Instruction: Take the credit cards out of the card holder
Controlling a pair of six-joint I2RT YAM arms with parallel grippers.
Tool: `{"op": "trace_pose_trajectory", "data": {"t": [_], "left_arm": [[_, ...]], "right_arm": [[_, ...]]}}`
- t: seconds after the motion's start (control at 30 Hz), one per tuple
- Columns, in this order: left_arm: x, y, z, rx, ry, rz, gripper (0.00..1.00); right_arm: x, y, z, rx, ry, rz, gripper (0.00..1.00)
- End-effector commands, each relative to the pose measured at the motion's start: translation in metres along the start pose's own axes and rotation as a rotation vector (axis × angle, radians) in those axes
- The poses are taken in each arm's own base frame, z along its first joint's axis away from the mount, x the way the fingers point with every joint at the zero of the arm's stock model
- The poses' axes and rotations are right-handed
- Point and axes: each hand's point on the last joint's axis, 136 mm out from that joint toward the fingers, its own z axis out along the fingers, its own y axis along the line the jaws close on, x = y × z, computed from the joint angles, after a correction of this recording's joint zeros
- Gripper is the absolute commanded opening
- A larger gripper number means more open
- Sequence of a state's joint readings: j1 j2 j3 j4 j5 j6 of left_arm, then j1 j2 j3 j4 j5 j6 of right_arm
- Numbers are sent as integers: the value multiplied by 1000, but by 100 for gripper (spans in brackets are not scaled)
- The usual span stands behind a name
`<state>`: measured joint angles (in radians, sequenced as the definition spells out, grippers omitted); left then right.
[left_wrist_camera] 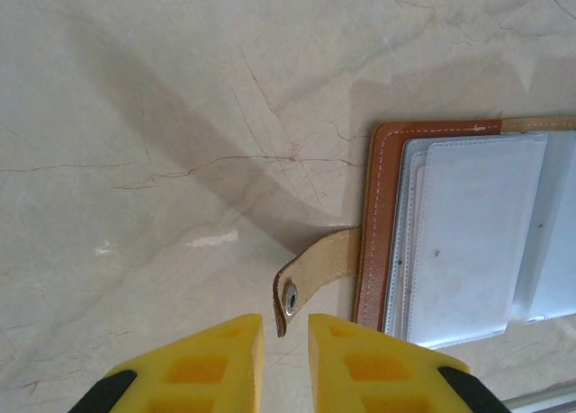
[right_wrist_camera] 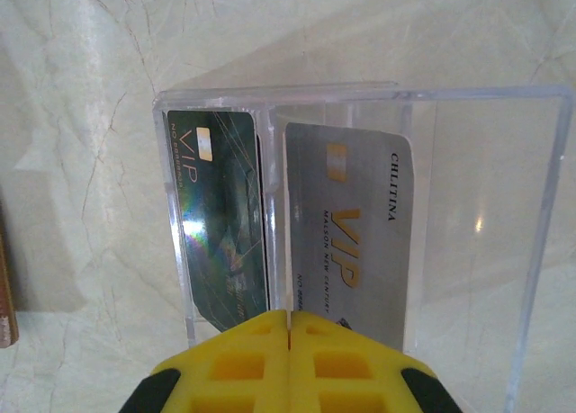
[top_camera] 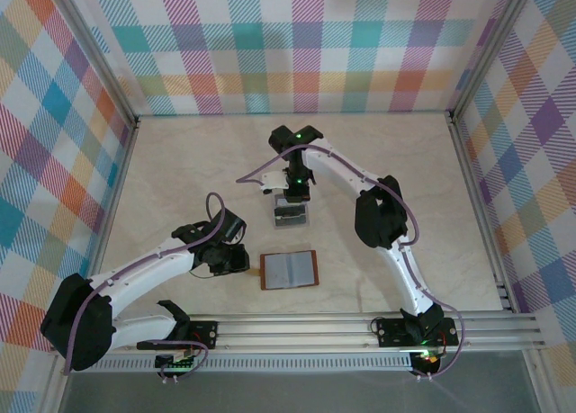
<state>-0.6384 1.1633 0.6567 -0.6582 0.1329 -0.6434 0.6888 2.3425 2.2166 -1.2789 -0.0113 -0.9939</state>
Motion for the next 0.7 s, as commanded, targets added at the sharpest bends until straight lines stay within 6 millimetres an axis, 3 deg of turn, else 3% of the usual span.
{"op": "trace_pose_trajectory", "data": {"t": [0.0, 0.17, 0.37, 0.5, 0.67], "left_arm": [[6, 7, 5, -15, 28, -25, 21], [7, 8, 5, -18, 36, -14, 21], [7, 7, 4, -7, 36, -16, 21], [7, 6, 4, -6, 36, -13, 21], [7, 9, 6, -15, 36, -23, 21]], "right_arm": [[5, 8, -2, -49, 11, 87, 3], [10, 19, -3, -98, 36, 155, 5], [6, 31, -5, -145, 21, 173, 15], [7, 8, -7, -27, 32, 172, 28], [5, -20, -20, 133, 22, 157, 28]]}}
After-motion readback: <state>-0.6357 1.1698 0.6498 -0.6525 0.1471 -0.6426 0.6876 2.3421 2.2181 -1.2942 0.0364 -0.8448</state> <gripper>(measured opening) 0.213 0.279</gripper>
